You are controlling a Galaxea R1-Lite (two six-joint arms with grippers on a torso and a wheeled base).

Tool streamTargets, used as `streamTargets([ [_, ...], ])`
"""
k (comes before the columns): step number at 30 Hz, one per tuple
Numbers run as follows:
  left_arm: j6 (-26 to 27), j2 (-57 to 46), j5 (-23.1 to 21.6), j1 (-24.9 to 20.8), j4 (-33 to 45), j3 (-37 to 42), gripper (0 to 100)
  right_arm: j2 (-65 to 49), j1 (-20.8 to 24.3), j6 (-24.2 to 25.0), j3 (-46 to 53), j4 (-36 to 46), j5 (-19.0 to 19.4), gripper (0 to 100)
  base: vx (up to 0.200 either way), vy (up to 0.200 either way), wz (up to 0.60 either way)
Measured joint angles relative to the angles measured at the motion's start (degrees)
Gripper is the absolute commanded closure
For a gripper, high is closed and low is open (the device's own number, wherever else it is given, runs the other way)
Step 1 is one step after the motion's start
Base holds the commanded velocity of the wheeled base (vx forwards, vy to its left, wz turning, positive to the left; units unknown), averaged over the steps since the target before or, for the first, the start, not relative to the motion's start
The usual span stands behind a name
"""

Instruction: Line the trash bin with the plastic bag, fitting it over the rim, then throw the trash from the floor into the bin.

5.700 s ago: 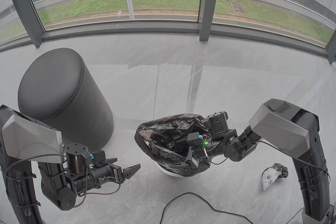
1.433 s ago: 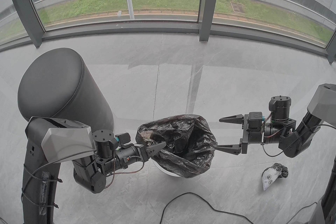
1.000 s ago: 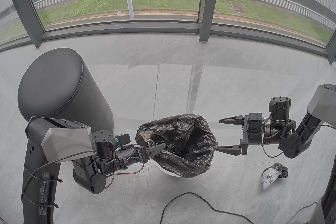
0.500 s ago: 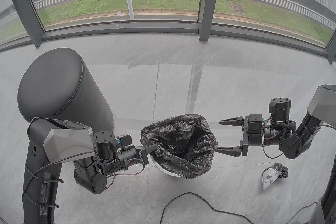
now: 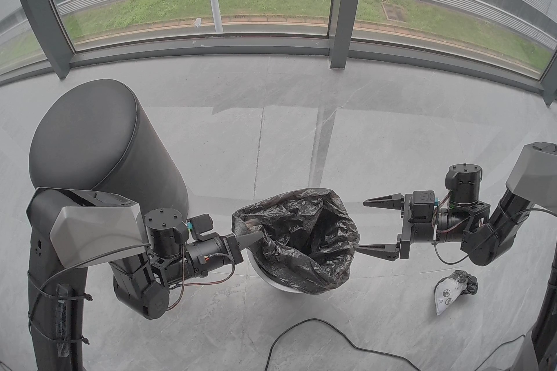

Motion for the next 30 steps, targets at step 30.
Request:
streamTargets([
  [30,-8.2,-9.4,-5.1,4.4,16.7,7.1,100,1.3,-1.8,0.2,6.5,-6.6,0.0,0,0.000,0.000,0.00],
])
